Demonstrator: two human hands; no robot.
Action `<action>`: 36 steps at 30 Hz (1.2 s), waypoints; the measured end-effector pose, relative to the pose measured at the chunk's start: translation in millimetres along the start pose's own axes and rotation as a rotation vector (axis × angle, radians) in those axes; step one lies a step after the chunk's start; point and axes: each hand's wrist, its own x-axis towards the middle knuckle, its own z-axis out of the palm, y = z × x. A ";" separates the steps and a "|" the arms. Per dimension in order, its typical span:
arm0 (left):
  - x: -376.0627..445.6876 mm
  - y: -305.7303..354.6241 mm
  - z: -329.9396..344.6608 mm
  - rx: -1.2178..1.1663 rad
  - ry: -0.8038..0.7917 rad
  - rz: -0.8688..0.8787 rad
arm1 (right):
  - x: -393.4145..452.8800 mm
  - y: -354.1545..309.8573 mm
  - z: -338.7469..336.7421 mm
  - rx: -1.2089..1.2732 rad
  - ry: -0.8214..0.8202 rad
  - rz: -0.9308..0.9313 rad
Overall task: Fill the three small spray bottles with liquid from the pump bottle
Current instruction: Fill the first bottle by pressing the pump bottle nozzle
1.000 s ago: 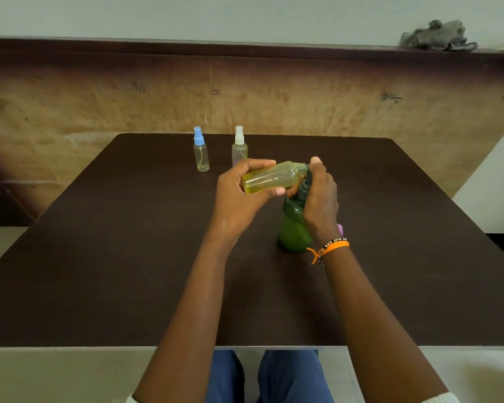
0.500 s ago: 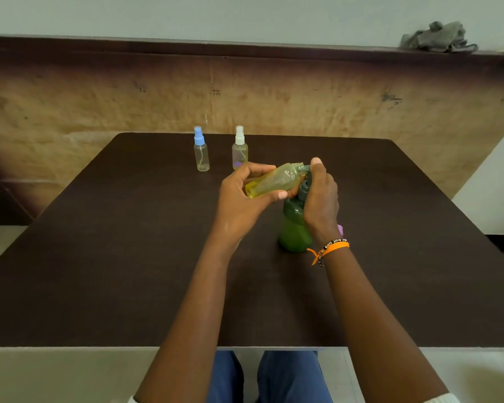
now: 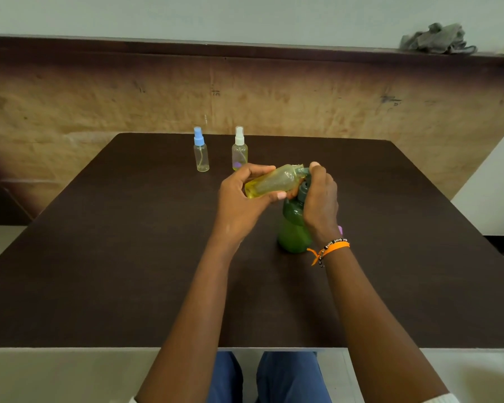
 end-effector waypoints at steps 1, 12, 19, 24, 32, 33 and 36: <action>-0.1 -0.7 -0.1 0.007 0.001 0.000 | -0.2 -1.1 -1.0 0.009 0.010 -0.003; 0.0 -0.2 0.7 -0.002 0.014 0.023 | 1.5 4.8 2.7 0.017 -0.038 -0.011; -2.2 -5.6 2.4 -0.005 0.024 0.009 | 2.1 1.5 -0.2 0.019 -0.025 -0.031; -1.4 -6.0 2.4 -0.034 0.030 0.004 | 2.6 6.1 4.6 0.015 -0.044 -0.026; -2.5 -8.3 3.1 -0.033 0.032 -0.009 | 3.5 5.0 4.0 0.078 -0.013 -0.033; -3.1 -8.8 3.4 -0.039 0.033 -0.010 | 4.2 5.0 4.9 0.083 -0.026 -0.035; -3.4 -7.3 4.2 -0.052 0.038 -0.005 | 3.2 7.9 4.4 0.052 -0.036 -0.061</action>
